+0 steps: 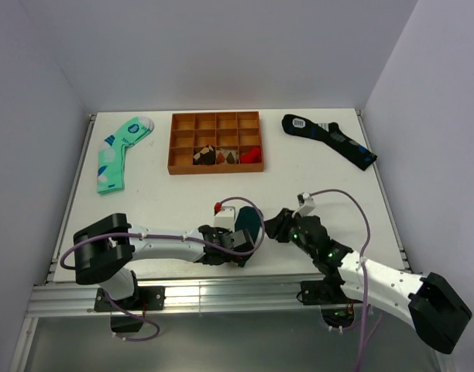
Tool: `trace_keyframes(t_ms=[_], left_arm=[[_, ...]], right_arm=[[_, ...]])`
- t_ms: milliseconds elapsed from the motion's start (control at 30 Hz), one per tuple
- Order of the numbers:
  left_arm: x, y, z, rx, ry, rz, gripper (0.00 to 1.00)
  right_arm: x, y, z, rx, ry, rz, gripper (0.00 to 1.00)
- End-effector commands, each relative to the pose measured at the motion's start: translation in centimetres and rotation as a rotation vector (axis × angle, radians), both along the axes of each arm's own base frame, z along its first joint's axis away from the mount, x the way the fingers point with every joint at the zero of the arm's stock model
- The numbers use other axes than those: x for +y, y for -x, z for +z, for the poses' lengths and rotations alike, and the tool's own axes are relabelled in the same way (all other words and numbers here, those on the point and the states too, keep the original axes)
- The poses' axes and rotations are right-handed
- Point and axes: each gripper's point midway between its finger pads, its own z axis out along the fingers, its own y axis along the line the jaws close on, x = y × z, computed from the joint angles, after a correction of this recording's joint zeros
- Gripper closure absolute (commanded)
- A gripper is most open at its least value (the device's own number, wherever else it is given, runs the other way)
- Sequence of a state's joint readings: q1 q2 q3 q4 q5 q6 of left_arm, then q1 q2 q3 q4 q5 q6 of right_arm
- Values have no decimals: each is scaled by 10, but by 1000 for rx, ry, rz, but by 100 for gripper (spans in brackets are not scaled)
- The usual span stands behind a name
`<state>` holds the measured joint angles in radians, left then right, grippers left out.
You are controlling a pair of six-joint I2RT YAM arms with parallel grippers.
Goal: Roll the socks
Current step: Roll the sock at the center of the board.
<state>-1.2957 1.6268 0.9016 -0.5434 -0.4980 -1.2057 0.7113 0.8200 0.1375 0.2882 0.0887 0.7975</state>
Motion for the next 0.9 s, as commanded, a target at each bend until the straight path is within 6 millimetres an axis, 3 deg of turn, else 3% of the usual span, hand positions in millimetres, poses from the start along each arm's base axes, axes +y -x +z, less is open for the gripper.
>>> trace_keyframes(t_ms=[0,267,633,867], left_arm=[[38,28,-31,137,-152,-34,100],[37,30,-31,149,-147,-43,100],[36,29,-27,156,-129,-59,100],[36,29,-26,161,-116,-65,100]], right_arm=[[17,14,21,-114,-118,58,55],[59,63,23,-216,-75,216,53],[85,87,6,-276,76,337,52],[102,100,8,-323,102,415,50]])
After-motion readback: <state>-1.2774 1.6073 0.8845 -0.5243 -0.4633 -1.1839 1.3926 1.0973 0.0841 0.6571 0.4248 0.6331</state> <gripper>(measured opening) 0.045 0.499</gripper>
